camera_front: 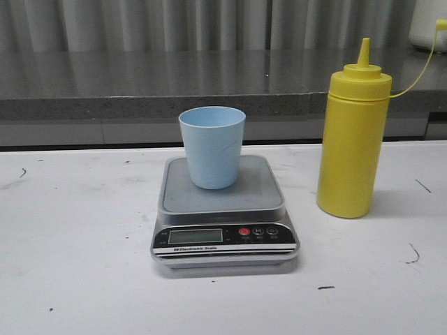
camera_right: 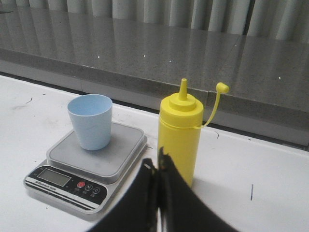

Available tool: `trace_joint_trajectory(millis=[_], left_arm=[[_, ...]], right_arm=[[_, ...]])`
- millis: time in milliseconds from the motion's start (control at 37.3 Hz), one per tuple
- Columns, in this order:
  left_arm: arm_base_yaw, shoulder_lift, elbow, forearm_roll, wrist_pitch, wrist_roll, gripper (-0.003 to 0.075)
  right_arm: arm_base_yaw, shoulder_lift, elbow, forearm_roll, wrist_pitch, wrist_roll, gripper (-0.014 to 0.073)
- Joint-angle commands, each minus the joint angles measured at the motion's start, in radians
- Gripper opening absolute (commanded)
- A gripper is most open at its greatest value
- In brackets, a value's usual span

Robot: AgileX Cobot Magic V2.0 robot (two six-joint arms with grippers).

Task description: Pour seasoning into cup on scale with both arms

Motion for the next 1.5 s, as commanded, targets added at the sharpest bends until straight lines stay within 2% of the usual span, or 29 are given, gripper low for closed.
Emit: trace_joint_trajectory(millis=[0, 617, 778, 939, 1126, 1180, 1475], left_arm=[[0.002, 0.012, -0.024, -0.013, -0.074, -0.004, -0.002], [0.002, 0.012, -0.024, -0.036, -0.077, -0.006, -0.002], [0.026, -0.068, 0.089, -0.04, -0.219, -0.016, -0.002], [0.059, -0.067, 0.237, 0.003, -0.308, -0.135, -0.002], [0.059, -0.067, 0.434, 0.015, -0.478, -0.137, -0.002], [0.059, -0.067, 0.428, 0.015, -0.439, -0.137, -0.002], [0.059, -0.065, 0.431, 0.015, -0.465, -0.137, -0.002]], right_arm=[[-0.003, 0.008, -0.026, -0.004, -0.076, -0.007, -0.0062], [-0.003, 0.008, -0.026, -0.004, -0.076, -0.007, -0.0062], [-0.003, 0.008, -0.026, -0.004, -0.075, -0.007, -0.0062], [-0.002, 0.009, -0.026, -0.004, -0.073, -0.007, -0.0062], [-0.002, 0.009, -0.026, -0.004, -0.073, -0.007, -0.0062], [-0.002, 0.009, -0.026, -0.004, -0.073, -0.007, -0.0062], [-0.002, 0.009, -0.026, -0.004, -0.073, -0.007, -0.0062]])
